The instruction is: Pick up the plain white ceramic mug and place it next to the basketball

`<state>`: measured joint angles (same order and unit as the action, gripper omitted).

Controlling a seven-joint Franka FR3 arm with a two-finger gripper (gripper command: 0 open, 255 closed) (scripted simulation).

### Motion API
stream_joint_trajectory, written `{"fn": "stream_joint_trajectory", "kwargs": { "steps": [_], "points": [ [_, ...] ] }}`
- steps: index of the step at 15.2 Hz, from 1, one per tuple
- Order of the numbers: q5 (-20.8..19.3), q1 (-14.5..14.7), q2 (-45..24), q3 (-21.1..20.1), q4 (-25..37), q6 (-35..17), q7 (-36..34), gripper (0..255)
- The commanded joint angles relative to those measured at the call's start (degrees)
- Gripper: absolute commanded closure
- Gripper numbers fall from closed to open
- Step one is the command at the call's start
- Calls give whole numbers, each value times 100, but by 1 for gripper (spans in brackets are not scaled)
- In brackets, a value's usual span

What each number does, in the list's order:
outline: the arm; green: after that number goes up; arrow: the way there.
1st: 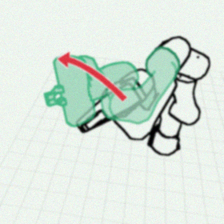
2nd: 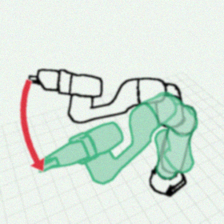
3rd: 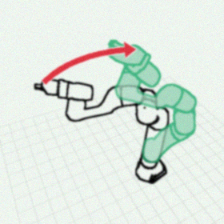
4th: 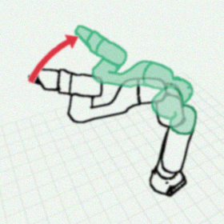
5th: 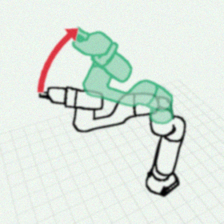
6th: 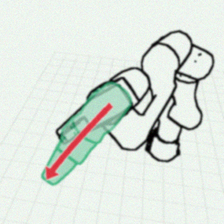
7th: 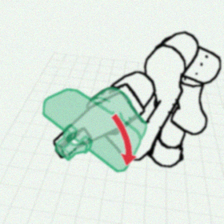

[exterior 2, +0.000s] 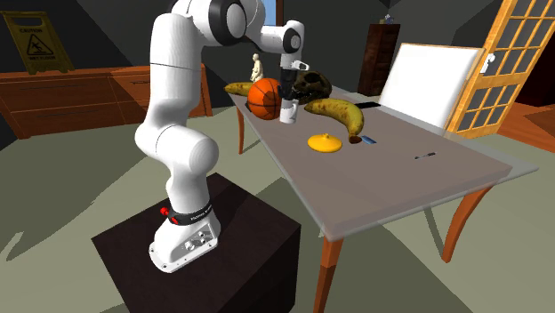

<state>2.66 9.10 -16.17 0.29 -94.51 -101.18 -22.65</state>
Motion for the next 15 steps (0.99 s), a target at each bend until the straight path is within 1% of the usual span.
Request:
{"fn": "stream_joint_trajectory", "kwargs": {
  "steps": [1, 13, 15],
  "points": [
    [2, 0, -42, 0, -99, -144, 7, 255],
    [15, 3, -327, -3, -635, -965, 42, 255],
    [16, 3, -338, -3, -648, -989, 43, 255]
  ]
}}
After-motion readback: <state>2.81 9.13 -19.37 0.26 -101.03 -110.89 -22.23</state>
